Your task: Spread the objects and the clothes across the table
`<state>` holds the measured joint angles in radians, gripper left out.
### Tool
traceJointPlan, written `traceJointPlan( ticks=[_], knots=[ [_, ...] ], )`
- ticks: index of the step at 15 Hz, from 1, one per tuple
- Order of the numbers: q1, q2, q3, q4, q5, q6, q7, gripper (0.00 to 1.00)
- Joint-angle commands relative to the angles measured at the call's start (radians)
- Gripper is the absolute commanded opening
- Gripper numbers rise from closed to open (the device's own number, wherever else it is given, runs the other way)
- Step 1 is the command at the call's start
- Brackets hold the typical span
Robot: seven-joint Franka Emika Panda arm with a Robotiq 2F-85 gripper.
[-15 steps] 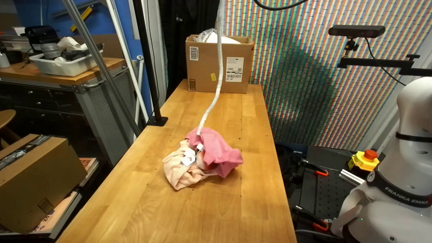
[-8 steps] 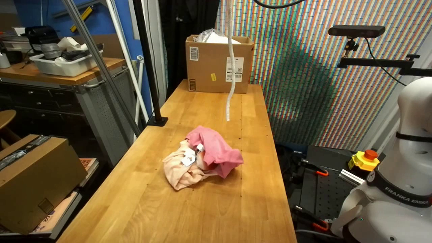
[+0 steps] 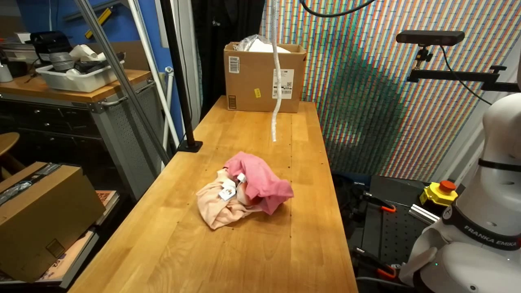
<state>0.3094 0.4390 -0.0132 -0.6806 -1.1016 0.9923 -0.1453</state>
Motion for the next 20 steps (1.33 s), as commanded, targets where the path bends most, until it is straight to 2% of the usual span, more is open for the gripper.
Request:
traceJointPlan(
  ticks=[1,5,20],
  knots=[
    [-0.058,0.014,0.004,-0.037,0.017,0.12,-0.053,0.07],
    [-0.138,0.023,0.008,-0.125,0.067,0.235,-0.075,0.07],
    [-0.429,-0.066,0.003,-0.608,0.161,0.578,-0.031,0.07]
  ],
)
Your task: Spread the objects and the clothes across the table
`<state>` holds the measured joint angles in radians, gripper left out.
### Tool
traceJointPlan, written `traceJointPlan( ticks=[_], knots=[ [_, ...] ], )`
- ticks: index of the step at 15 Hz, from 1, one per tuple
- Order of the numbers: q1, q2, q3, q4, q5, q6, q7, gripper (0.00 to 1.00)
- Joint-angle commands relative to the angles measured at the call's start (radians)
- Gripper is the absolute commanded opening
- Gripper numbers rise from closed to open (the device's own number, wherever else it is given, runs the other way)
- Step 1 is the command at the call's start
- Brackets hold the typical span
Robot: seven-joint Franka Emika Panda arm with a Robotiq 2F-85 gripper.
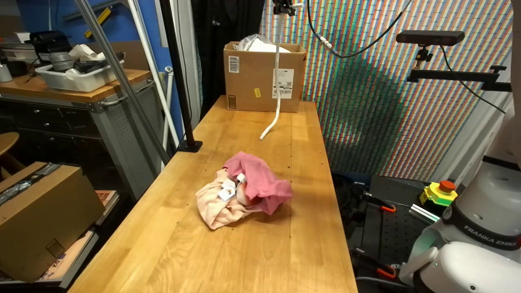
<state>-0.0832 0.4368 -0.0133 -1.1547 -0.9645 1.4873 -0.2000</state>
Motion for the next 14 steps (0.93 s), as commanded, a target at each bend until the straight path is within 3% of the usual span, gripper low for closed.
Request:
traceJointPlan(
  ticks=[1,2,14],
  knots=[
    [-0.052,-0.067,0.006,-0.164,0.038,0.106,0.023,0.07],
    [-0.043,-0.065,-0.023,-0.188,0.055,0.131,0.024,0.07],
    [-0.113,-0.053,-0.055,-0.48,0.341,0.484,-0.043,0.07]
  ],
)
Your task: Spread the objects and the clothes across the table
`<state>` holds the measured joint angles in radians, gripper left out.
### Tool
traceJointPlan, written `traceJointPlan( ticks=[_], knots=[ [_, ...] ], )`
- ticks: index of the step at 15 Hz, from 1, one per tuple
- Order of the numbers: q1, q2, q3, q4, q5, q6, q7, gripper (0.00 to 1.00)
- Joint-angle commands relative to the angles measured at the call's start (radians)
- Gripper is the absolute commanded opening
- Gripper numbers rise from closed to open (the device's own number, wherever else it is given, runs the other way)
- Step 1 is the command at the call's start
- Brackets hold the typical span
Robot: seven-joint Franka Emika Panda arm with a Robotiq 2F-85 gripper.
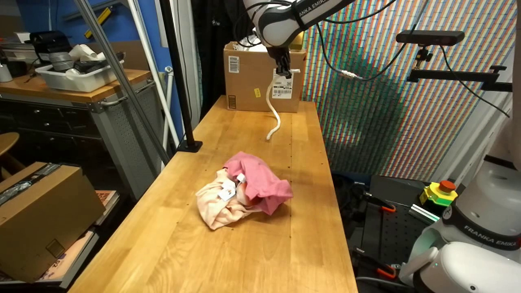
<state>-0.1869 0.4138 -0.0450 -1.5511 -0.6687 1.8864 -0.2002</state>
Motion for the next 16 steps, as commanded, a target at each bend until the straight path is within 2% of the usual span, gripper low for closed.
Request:
traceJointPlan(
  ticks=[1,6,13,14,15,16],
  knots=[
    [-0.011,-0.024,-0.032,-0.103,0.049,0.107,-0.048,0.07],
    [-0.025,0.021,-0.071,-0.178,0.051,0.192,-0.07,0.07],
    [-0.029,0.097,-0.092,-0.221,0.049,0.212,-0.074,0.07],
    [-0.029,0.099,-0.091,-0.226,0.054,0.209,-0.073,0.35],
    [-0.024,0.098,-0.092,-0.23,0.046,0.212,-0.067,0.36],
    [-0.022,0.092,-0.091,-0.239,0.042,0.216,-0.069,0.43]
  ],
)
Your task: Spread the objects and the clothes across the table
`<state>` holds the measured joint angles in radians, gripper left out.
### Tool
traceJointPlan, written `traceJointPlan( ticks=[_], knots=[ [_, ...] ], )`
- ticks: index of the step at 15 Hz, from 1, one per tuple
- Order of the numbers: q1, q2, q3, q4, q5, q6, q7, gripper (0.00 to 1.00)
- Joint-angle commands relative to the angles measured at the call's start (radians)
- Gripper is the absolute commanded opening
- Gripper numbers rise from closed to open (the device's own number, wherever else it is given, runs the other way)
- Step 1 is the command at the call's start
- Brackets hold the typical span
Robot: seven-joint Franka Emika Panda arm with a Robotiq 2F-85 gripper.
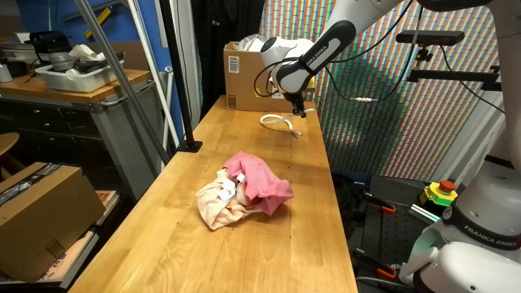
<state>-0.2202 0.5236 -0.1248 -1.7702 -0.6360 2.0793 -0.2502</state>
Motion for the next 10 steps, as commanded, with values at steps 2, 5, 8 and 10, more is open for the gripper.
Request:
traceJointPlan(
  ticks=[2,5,8,10],
  knots=[
    [0.023,-0.025,-0.014,-0.031,-0.011,0.023,-0.015,0.59],
    [0.043,-0.061,-0.005,-0.055,-0.011,-0.007,-0.026,0.81],
    [0.077,-0.138,0.019,-0.091,0.019,-0.063,-0.035,0.99],
    [0.11,-0.191,0.042,-0.106,0.035,-0.133,-0.036,1.0]
  ],
)
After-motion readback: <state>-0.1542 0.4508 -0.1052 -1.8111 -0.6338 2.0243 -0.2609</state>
